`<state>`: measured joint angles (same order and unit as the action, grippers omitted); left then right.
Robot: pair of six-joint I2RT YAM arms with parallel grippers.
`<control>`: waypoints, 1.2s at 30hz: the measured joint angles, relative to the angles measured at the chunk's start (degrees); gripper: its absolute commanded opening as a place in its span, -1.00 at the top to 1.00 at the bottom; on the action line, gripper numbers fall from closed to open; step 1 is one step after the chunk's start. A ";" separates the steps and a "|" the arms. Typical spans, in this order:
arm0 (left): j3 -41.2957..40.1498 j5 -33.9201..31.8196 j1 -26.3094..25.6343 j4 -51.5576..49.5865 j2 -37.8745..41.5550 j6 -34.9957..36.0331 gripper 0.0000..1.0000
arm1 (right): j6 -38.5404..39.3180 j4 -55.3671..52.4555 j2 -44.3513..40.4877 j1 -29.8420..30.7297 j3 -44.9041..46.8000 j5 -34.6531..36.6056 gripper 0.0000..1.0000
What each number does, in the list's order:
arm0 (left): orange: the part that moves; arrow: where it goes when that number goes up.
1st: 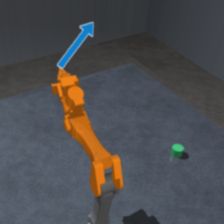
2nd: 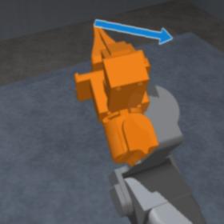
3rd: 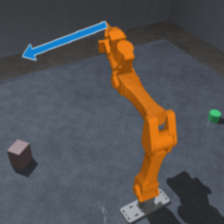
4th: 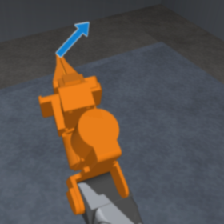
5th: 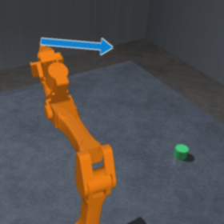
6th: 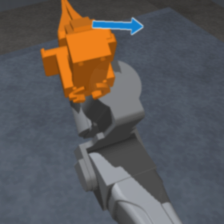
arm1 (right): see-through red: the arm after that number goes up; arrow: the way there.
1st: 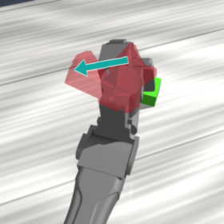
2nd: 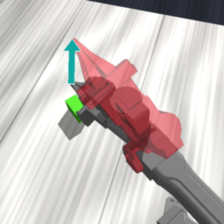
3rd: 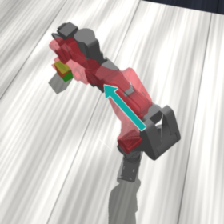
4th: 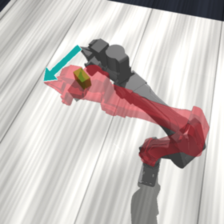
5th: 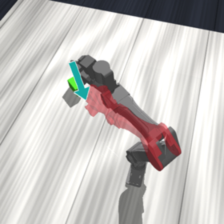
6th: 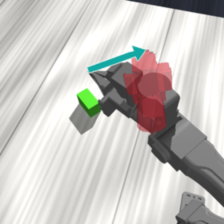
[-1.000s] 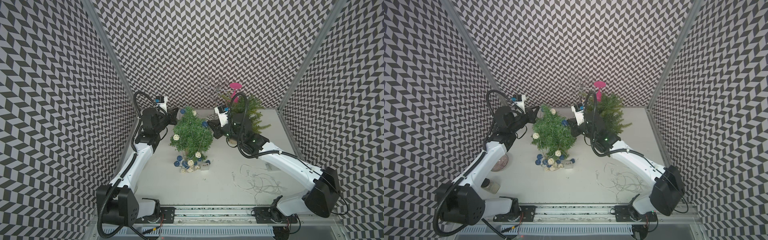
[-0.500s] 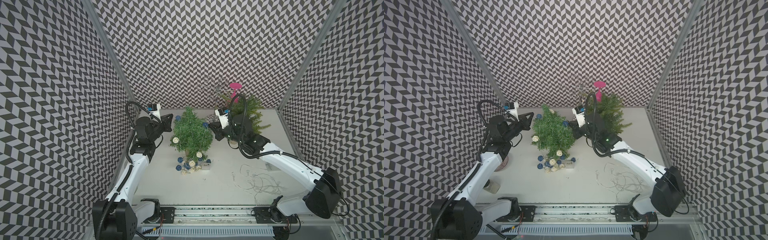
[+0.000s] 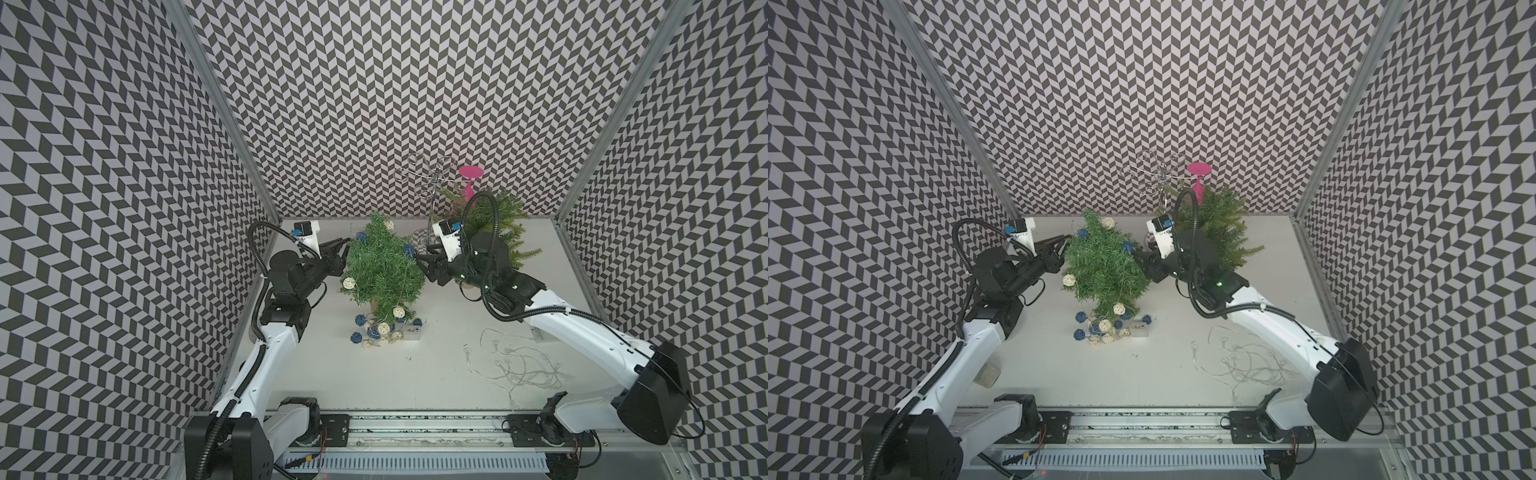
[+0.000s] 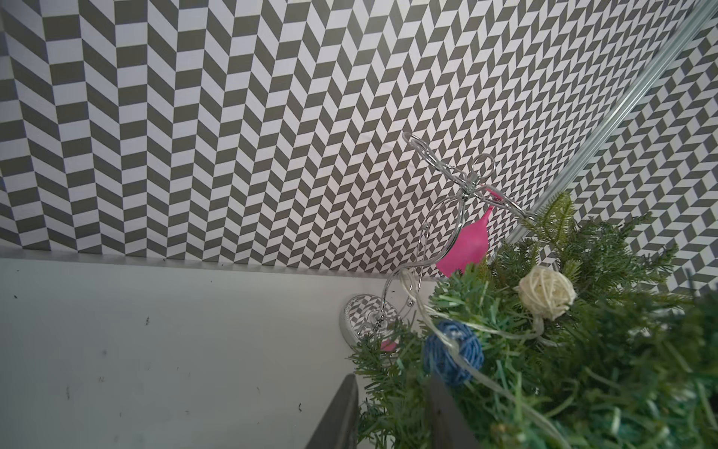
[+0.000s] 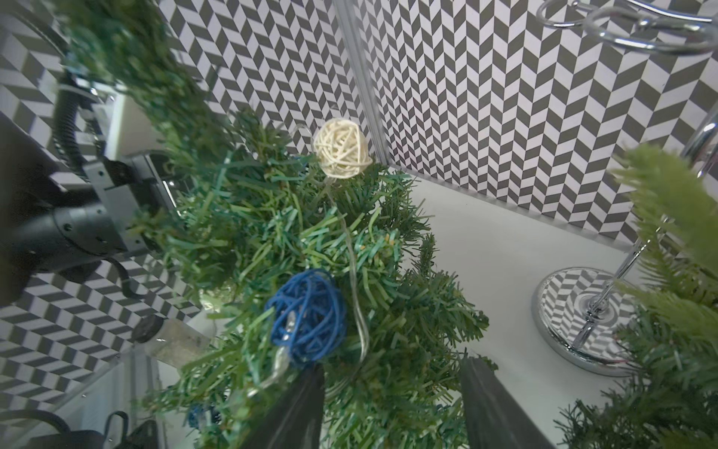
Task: Wrap string light around the christmas tree
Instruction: Wrap the light string around the Christmas tree.
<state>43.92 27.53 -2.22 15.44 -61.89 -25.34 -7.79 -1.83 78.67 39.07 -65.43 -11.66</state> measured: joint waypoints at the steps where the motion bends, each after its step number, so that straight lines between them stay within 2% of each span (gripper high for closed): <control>1: -0.13 -0.57 0.00 -0.11 0.28 -0.13 -0.03 | -0.17 0.52 -1.03 0.00 0.98 0.44 -0.34; 9: -2.95 -6.47 0.00 -1.55 8.94 -0.22 -0.62 | -1.92 3.87 -13.46 0.59 11.45 3.30 -0.73; 12: -3.87 -8.35 0.00 -2.54 12.26 0.13 -0.66 | -2.58 4.90 -16.87 1.01 14.75 4.17 -0.72; 16: -9.81 -9.60 0.00 -3.19 18.49 -0.07 -0.68 | -2.73 8.59 -18.97 3.67 21.31 4.50 -0.60; 19: -12.70 -10.43 0.00 -6.12 22.03 -0.09 -0.51 | -1.31 10.08 -16.79 6.47 24.57 4.50 -0.50; 23: -18.40 -10.14 -1.36 -5.66 28.37 -1.38 -0.40 | 1.31 11.32 -13.46 9.92 27.78 5.70 -0.39; 26: -23.43 -10.08 -5.31 -4.98 32.00 -2.03 -0.26 | 2.67 14.60 -13.25 12.13 31.61 7.15 -0.32; 30: -25.49 -12.00 -12.20 -4.11 29.73 -1.90 -0.23 | 3.26 20.09 -10.84 13.33 35.21 7.37 -0.31; 32: -25.31 -13.49 -14.82 -3.37 26.86 -1.25 -0.07 | 3.32 21.81 -8.66 14.05 35.69 7.54 -0.30; 34: -25.27 -13.79 -16.24 -1.49 23.21 -0.57 0.25 | 3.45 23.52 -5.57 15.21 35.52 8.94 -0.17; 36: -25.27 -13.75 -16.57 0.39 19.80 -0.42 0.48 | 3.65 24.37 -2.99 16.72 35.06 10.84 0.00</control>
<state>18.65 13.78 -18.79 15.84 -42.09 -25.76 -4.14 22.55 75.68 55.79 -30.37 -0.82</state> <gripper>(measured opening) 0.353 0.567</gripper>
